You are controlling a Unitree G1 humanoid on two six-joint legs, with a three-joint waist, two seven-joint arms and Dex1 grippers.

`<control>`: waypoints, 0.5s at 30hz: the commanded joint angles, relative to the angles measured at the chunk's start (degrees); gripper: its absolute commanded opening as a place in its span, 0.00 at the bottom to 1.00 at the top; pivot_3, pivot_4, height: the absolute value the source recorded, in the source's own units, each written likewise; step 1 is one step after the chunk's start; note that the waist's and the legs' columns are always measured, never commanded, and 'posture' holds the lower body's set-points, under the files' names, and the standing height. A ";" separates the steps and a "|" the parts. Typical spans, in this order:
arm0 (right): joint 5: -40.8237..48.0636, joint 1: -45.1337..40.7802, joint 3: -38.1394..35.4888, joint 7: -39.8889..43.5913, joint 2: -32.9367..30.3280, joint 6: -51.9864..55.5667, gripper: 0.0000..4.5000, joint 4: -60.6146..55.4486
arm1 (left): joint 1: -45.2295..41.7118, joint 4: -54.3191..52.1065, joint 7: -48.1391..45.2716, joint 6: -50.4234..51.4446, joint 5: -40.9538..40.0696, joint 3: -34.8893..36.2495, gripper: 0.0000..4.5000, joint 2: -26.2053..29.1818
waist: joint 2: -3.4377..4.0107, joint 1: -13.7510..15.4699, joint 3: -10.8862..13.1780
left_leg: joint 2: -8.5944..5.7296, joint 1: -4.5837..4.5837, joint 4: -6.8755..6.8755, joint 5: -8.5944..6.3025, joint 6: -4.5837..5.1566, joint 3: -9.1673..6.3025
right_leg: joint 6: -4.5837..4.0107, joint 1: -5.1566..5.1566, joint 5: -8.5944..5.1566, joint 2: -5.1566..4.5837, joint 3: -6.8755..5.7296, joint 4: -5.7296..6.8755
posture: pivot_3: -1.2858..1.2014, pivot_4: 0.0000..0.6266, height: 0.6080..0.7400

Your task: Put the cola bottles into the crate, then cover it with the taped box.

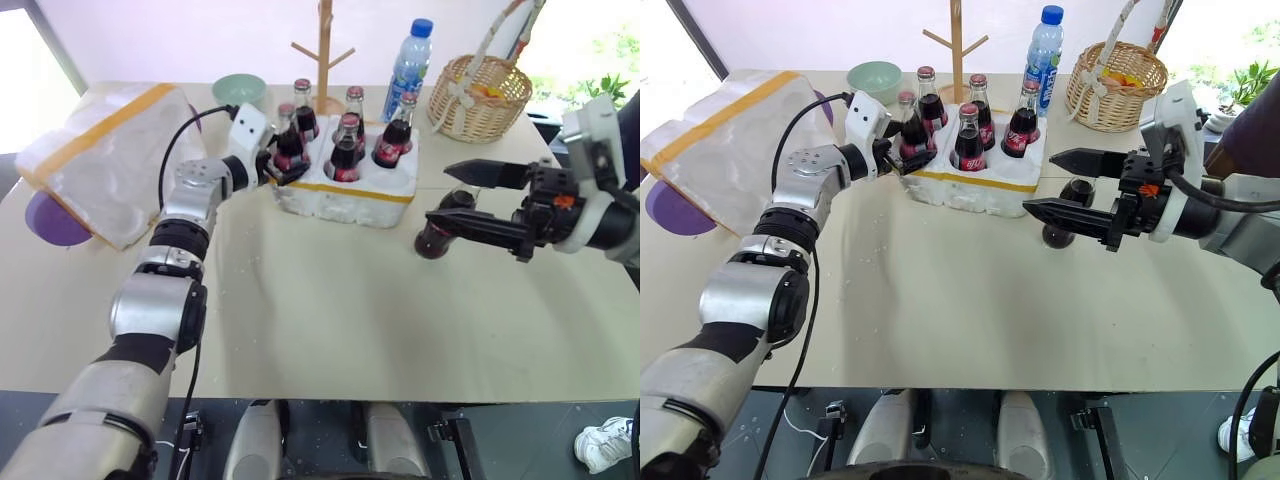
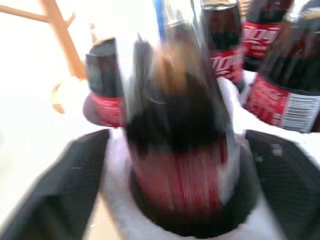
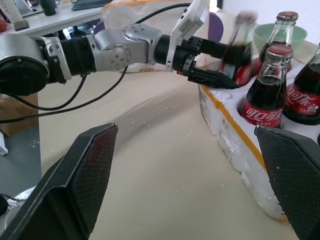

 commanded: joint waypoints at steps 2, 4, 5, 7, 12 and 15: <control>-0.71 -1.31 -0.73 0.57 0.55 -1.93 1.00 0.06 | 1.51 -2.98 -0.63 1.46 -0.98 1.32 0.98 1.01 | 0.00 -0.12 0.00 | 0.00 0.01 0.00 0.00 0.00 0.00 | 0.00 0.00 0.00 0.00 0.00 0.00 | 0.52 0.24 1.00; -1.33 -1.43 -0.25 1.02 0.75 -2.27 1.00 0.57 | 2.77 -7.28 -2.41 4.28 -3.55 3.18 0.98 2.29 | 0.00 -0.38 -0.01 | 0.01 0.03 -0.01 0.00 0.00 0.00 | 0.00 0.00 0.00 0.01 0.00 0.02 | 0.52 0.24 1.00; -1.59 -1.61 0.06 1.25 0.83 -2.45 1.00 0.88 | 3.67 -10.58 -3.69 6.78 -5.53 4.33 0.98 3.16 | 0.00 -0.51 0.00 | 0.02 0.03 -0.01 0.00 0.00 0.00 | 0.00 -0.01 0.00 0.01 0.00 0.03 | 0.52 0.24 1.00; -1.88 -1.88 0.47 1.67 0.88 -2.73 1.00 1.30 | 5.96 -18.10 -5.79 11.88 -8.96 6.08 0.98 4.89 | 0.00 -0.65 0.00 | 0.04 0.04 -0.02 0.00 0.00 0.00 | 0.00 -0.03 0.00 0.03 0.00 0.06 | 0.52 0.24 1.00; -2.53 -2.21 0.93 3.05 1.00 -2.99 1.00 1.94 | 14.81 -45.01 -9.71 31.51 -20.32 12.02 0.98 15.36 | 0.00 -1.52 0.00 | 0.07 0.01 -0.05 0.00 0.00 -0.01 | -0.01 -0.09 0.00 0.04 0.02 0.09 | 0.52 0.24 1.00; -3.24 -2.20 1.25 3.70 1.18 -3.30 1.00 2.47 | 18.62 -55.19 -10.96 40.94 -26.87 15.64 0.98 21.36 | 0.02 -1.42 -0.01 | 0.08 0.05 -0.04 0.00 -0.01 -0.02 | -0.01 -0.06 0.00 0.03 0.02 0.10 | 0.52 0.24 1.00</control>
